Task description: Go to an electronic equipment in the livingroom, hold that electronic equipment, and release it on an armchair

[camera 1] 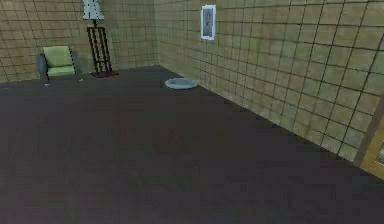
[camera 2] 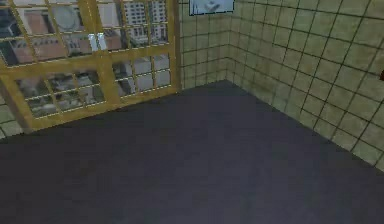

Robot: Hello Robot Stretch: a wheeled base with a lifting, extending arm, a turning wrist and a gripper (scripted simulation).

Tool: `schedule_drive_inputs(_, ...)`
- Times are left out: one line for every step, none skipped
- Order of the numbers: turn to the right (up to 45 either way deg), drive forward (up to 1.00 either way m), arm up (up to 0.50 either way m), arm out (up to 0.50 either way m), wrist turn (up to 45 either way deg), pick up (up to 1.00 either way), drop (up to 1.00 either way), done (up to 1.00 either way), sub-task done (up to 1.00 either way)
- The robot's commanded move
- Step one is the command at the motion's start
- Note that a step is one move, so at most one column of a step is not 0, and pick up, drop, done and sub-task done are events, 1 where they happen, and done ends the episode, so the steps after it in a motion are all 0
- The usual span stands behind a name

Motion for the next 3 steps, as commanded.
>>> schedule_drive_inputs(-45.0,0.00,0.00,0.00,0.0,0.00,0.00,0.00,0.00)
schedule_drive_inputs(-21.0,0.00,0.00,0.00,0.0,0.00,0.00,0.00,0.00)
schedule_drive_inputs(0.0,1.00,0.00,0.00,0.0,0.00,0.00,0.00,0.00)
